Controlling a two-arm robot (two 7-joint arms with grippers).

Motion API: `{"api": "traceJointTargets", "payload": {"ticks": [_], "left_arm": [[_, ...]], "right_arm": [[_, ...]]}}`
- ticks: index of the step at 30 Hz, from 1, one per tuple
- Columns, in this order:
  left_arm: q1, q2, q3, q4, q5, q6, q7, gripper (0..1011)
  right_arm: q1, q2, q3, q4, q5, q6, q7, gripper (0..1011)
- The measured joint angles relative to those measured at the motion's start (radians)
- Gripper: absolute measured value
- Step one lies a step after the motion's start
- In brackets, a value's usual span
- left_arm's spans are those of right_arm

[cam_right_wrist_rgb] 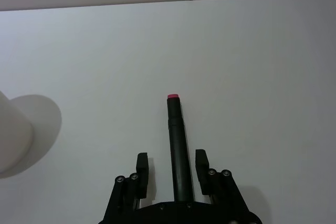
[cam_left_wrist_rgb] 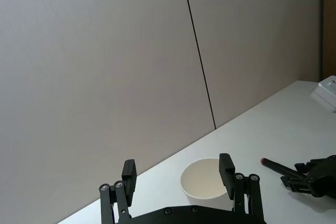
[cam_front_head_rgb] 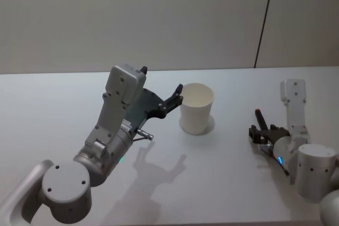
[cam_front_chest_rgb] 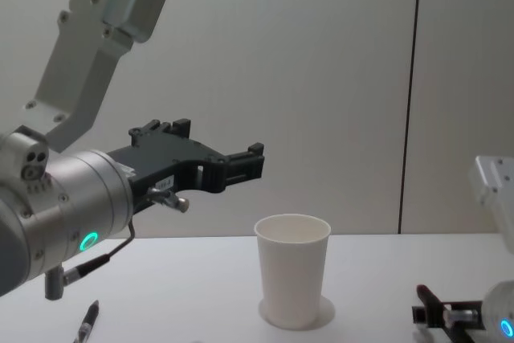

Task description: Place the pen into the pen holder.

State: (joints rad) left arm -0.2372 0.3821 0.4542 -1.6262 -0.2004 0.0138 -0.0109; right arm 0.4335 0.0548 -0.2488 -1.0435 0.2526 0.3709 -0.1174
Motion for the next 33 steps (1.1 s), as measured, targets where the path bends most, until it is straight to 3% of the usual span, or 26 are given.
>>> {"api": "traceJointTargets", "payload": {"ticks": [12,23,33], "left_arm": [[0.0,0.0,0.0,0.0,0.0,0.0,0.0,1003],[0.0,0.0,0.0,0.0,0.0,0.0,0.0,1003],[0.0,0.0,0.0,0.0,0.0,0.0,0.0,1003]], "right_arm": [[0.02,-0.011,-0.004,0.046,-0.024,-0.004,0.003,203],[0.014,-0.012,-0.008,0.036,-0.042,-0.027,0.005,176],[-0.012,-0.003,-0.009,-0.025,-0.07,-0.103,0.024,176]]}}
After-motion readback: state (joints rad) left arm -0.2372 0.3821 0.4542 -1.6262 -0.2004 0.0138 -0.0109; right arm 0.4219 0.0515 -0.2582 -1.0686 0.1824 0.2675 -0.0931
